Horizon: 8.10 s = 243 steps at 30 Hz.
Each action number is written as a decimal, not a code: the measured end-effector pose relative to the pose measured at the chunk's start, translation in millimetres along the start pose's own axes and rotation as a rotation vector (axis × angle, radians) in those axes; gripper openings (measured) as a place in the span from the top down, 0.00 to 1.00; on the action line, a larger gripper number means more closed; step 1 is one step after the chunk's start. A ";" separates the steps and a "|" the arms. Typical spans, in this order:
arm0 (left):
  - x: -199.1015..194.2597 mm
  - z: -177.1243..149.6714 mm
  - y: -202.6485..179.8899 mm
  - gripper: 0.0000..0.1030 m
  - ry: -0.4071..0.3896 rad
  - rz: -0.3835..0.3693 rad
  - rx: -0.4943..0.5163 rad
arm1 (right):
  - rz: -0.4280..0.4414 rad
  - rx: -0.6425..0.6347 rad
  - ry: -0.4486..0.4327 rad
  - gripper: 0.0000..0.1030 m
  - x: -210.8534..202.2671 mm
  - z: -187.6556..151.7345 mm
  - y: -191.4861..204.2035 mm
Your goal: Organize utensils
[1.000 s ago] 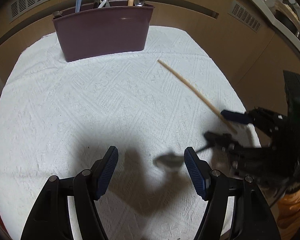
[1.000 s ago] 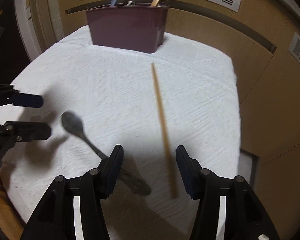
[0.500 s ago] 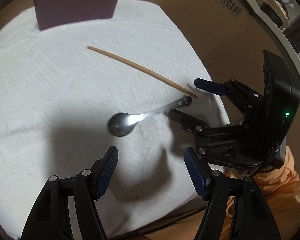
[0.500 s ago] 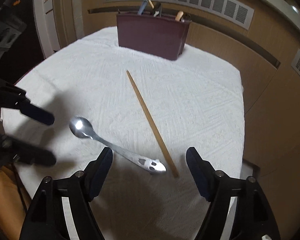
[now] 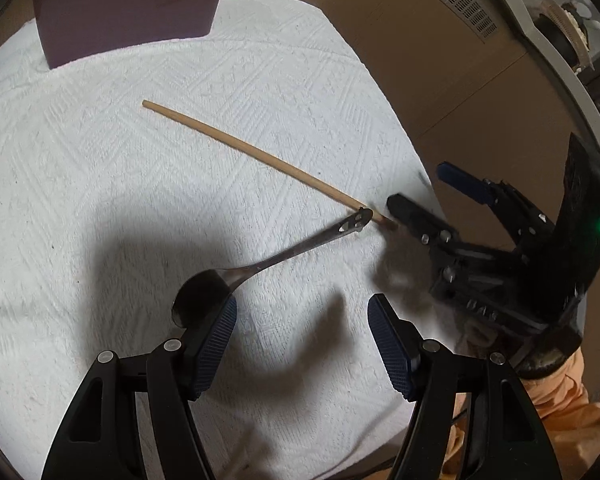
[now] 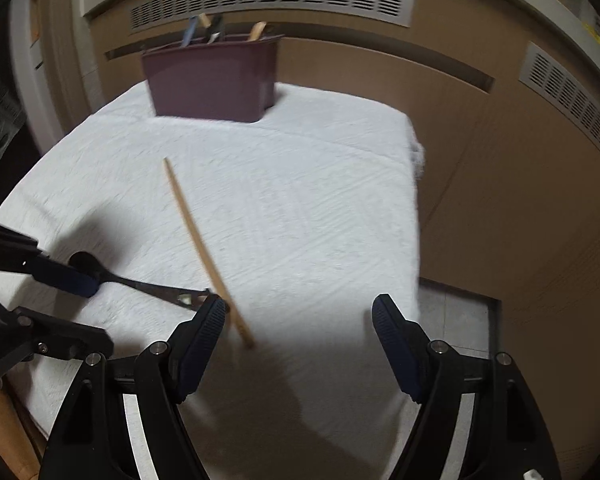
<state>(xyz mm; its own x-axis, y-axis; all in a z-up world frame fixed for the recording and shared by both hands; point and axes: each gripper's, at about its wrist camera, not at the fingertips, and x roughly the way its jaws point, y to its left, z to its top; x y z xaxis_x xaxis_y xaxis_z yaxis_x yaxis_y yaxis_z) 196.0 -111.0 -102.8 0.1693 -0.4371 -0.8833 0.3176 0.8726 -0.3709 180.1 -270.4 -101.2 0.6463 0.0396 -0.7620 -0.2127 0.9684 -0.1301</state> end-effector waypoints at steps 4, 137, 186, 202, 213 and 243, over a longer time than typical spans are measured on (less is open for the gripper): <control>-11.0 -4.8 0.4 0.33 -0.026 0.061 0.032 | -0.016 -0.010 0.002 0.29 7.1 8.7 -0.4; -140.0 -25.1 77.4 0.83 -0.729 0.386 0.093 | 0.284 -0.315 0.075 0.75 65.6 116.3 100.6; -86.3 -9.0 128.1 0.69 -0.594 0.465 0.066 | 0.278 -0.390 0.123 0.93 86.4 108.4 126.2; -142.0 -30.6 95.1 0.91 -0.723 0.468 0.071 | 0.248 -0.267 -0.074 0.96 -20.0 103.1 104.7; -90.6 5.1 180.0 0.63 -0.355 0.312 -0.292 | 0.266 -0.216 -0.058 0.96 -11.8 100.7 101.9; -107.5 -39.4 82.8 0.72 -0.692 0.521 -0.003 | 0.238 -0.106 -0.158 0.96 -53.1 85.0 89.9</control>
<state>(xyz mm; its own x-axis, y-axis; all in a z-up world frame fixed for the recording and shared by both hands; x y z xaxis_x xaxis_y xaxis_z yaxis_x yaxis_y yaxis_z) 167.4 16.8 -49.8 0.8225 -0.0146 -0.5686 0.0391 0.9988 0.0309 189.0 -164.5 -18.5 0.6736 0.3084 -0.6717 -0.4418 0.8966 -0.0314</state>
